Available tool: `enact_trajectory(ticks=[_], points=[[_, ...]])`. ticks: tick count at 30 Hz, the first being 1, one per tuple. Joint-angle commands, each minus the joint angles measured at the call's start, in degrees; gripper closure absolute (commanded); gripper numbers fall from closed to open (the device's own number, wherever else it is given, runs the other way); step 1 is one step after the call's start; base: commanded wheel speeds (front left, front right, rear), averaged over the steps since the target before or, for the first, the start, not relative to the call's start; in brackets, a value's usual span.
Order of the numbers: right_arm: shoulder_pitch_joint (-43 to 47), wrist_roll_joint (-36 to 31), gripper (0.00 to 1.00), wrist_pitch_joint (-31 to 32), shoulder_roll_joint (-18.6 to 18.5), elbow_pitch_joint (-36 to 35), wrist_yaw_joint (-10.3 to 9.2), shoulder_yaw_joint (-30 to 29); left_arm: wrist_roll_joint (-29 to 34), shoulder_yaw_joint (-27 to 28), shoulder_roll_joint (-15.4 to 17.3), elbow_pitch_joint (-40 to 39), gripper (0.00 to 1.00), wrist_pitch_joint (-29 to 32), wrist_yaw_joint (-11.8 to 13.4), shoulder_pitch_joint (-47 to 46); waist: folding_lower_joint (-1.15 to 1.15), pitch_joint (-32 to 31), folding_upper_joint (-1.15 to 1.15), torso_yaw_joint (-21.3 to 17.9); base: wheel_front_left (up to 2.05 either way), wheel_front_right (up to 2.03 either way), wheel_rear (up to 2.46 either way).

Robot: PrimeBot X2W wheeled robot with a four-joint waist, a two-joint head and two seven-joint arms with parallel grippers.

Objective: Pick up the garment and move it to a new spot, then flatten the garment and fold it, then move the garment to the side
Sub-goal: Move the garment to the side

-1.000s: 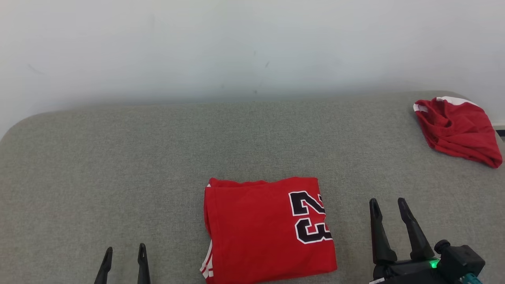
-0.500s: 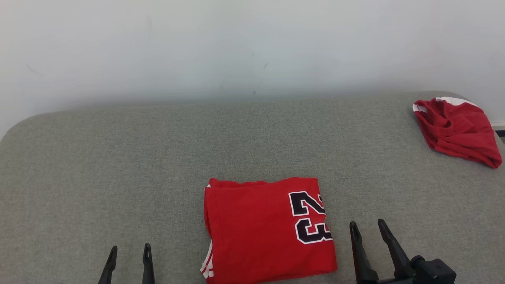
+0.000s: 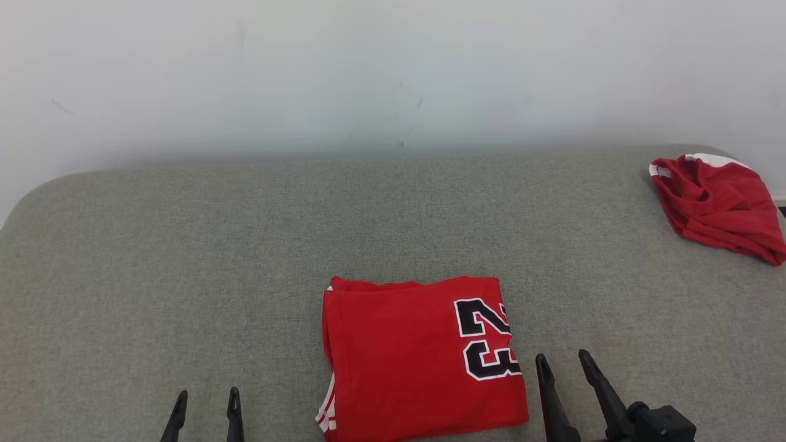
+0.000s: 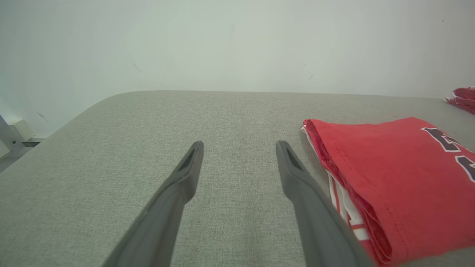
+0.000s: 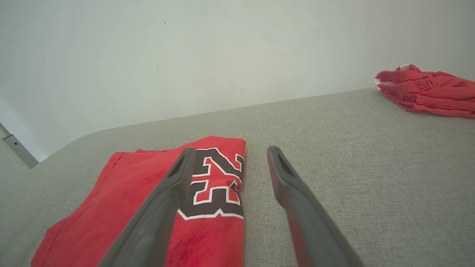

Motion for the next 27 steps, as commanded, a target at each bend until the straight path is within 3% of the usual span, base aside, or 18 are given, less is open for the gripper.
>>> enact_trajectory(ticks=[1, 27], points=[[-0.27, -0.57, 0.00, 0.01, 0.16, 0.01, -0.17, 0.16, 0.60, 0.16, -0.06, 0.08, 0.00, -0.16, 0.12, 0.45, 0.00, 0.02, 0.00, -0.02, 0.00, 0.00, 0.00], [-0.25, -0.74, 0.00, 0.01, 0.27, 0.44, -0.17, 0.32, 0.73, -0.35, -0.07, 0.60, 0.00, -0.16, 0.08, 0.65, 0.00, 0.24, 0.00, 0.26, 0.00, 0.00, 0.00]])
